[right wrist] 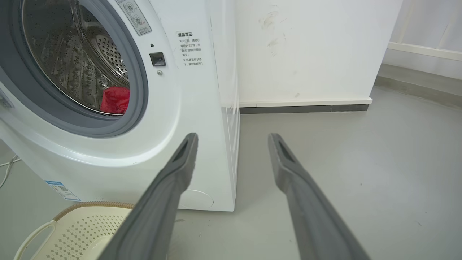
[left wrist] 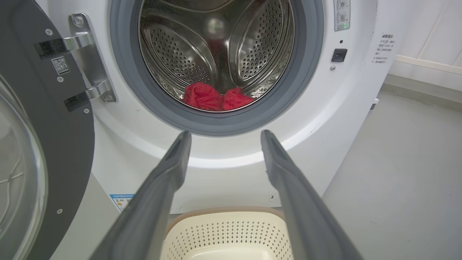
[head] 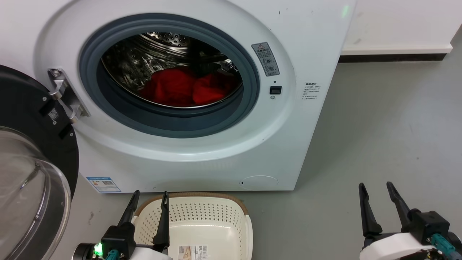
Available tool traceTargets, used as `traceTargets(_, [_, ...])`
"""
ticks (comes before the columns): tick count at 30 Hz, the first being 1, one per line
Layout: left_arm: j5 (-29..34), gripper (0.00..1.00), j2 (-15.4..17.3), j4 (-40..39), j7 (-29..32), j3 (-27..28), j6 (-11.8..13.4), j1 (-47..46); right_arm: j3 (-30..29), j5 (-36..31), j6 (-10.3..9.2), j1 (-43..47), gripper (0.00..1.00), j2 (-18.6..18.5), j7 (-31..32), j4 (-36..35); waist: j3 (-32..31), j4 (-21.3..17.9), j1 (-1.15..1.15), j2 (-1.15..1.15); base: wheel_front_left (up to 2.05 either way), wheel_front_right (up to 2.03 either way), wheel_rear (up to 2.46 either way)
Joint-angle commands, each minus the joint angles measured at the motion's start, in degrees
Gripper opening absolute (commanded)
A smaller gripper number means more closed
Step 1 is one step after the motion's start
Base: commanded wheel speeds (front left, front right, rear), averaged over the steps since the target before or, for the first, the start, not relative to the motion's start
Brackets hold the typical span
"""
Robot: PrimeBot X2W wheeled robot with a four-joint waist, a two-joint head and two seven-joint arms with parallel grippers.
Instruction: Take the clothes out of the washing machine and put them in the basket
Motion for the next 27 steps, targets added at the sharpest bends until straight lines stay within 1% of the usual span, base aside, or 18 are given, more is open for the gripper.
traceTargets(1, [0.2, 1.0, -0.1, 0.0, -0.2, 0.1, -0.1, -0.8, -0.2, 0.6, -0.04, -1.5, 1.0, -0.1, -0.1, 0.1, 0.8, -0.4, 0.0, 0.0, 0.0, 0.0, 0.0])
traceTargets(4, [0.3, 1.0, -0.1, 1.3, -0.2, 0.3, -1.1, -1.7, 0.0, 0.9, -0.04, -2.4, 1.0, -0.1, -0.1, -0.1, 3.1, -1.6, 0.0, 0.0, 0.0, 0.0, 0.0])
traceTargets(6, [1.8, 1.0, 1.1, 2.9, -0.2, -0.2, -1.7, -3.8, -0.1, 1.1, -0.04, -3.5, 1.0, -0.1, -0.1, -0.2, 5.0, -2.4, 0.0, 0.0, 0.0, 0.0, 0.0])
traceTargets(9, [2.6, 1.0, 2.2, 3.7, -0.2, 0.6, -1.7, -8.0, -0.1, 1.9, -0.04, -5.2, 1.0, -0.1, -0.1, -0.8, 9.5, -4.0, 0.0, 0.0, 0.0, 0.0, 0.0])
traceTargets(11, [2.6, 1.0, 3.5, 5.0, -0.2, 1.2, -2.1, -11.4, -0.1, 2.7, -0.04, -6.6, 1.0, 0.0, -0.1, -1.2, 12.4, -5.0, 0.0, 0.0, 0.0, 0.0, 0.0])
traceTargets(12, [2.6, 1.0, 3.5, 5.0, -0.2, 1.2, -2.1, -11.4, -0.1, 2.7, -0.04, -6.6, 1.0, 0.0, -0.1, -1.2, 12.4, -5.0, 0.0, 0.0, 0.0, 0.0, 0.0])
traceTargets(14, [2.0, 1.0, 5.2, 7.0, -0.2, 2.0, -2.6, -15.4, 0.4, 3.5, -0.04, -7.6, 1.0, 0.0, -0.1, -1.4, 15.5, -6.4, 0.0, 0.0, 0.0, 0.0, 0.0])
traceTargets(18, [1.9, 1.0, 10.2, 14.4, -0.2, 2.6, -3.7, -25.1, 1.1, 5.6, -0.04, -9.5, 1.0, 0.0, -0.1, -1.0, 19.9, -9.0, 0.0, 0.0, 0.0, 0.0, 0.0])
traceTargets(20, [2.0, 1.0, 13.1, 17.7, 1.1, 2.2, -4.2, -31.1, 0.9, 7.0, -0.04, -10.3, 1.0, 0.0, -0.1, -0.9, 21.7, -9.9, 0.0, 0.0, 0.0, 0.0, 0.0])
traceTargets(24, [1.5, 1.0, 19.0, 23.5, 7.1, 0.3, -4.7, -43.3, 2.0, 9.0, -0.03, -12.2, 1.0, 0.0, -0.1, -1.2, 25.4, -11.6, 0.0, 0.0, 0.0, 0.0, 0.0])
traceTargets(27, [0.1, 1.0, 23.3, 27.0, 13.1, -3.6, -4.8, -52.7, 2.8, 10.4, -0.04, -13.6, 1.0, 0.0, -0.1, -1.5, 28.3, -13.1, 0.0, 0.0, 0.0, 0.0, 0.0])
